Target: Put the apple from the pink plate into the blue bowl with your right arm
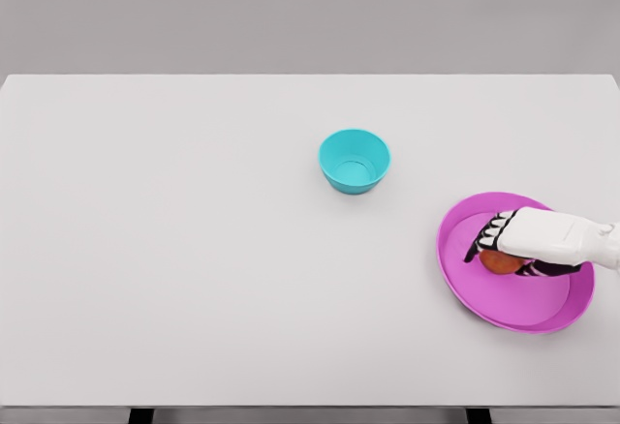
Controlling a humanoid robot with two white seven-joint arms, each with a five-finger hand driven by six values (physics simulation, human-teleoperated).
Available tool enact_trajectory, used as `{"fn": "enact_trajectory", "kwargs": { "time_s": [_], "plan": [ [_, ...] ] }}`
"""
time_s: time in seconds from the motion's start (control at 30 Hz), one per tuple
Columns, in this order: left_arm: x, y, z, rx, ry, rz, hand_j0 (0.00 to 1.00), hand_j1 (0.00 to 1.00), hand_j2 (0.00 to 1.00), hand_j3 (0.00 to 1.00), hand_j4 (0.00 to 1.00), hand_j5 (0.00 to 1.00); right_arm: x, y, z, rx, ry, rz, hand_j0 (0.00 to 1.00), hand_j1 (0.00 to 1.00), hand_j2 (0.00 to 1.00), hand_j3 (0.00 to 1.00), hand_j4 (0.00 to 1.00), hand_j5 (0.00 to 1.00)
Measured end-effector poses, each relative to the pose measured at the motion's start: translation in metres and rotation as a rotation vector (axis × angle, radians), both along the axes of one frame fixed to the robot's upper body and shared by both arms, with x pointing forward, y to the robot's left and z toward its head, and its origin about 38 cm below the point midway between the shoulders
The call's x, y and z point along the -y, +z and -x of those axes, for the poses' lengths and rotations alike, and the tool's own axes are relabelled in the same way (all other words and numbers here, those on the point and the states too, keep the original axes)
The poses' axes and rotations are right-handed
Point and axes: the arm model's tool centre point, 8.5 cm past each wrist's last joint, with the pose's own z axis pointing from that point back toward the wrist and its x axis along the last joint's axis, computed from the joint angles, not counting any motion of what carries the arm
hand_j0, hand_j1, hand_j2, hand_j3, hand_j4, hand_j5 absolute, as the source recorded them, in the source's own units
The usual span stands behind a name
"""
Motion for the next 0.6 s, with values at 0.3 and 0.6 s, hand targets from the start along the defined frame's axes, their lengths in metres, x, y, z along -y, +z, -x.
{"fn": "enact_trajectory", "kwargs": {
  "time_s": [0.3,0.6],
  "plan": [
    [0.0,0.0,0.0,0.0,0.0,0.0,1.0,1.0,1.0,1.0,1.0,1.0,0.0,0.005,-0.003,0.013,0.001,0.002,0.4,0.4,0.4,0.4,0.4,0.4],
    [0.0,0.0,0.0,0.0,0.0,0.0,1.0,1.0,1.0,1.0,1.0,1.0,-0.001,0.025,-0.017,0.071,0.001,0.001,0.4,0.4,0.4,0.4,0.4,0.4]
  ]
}}
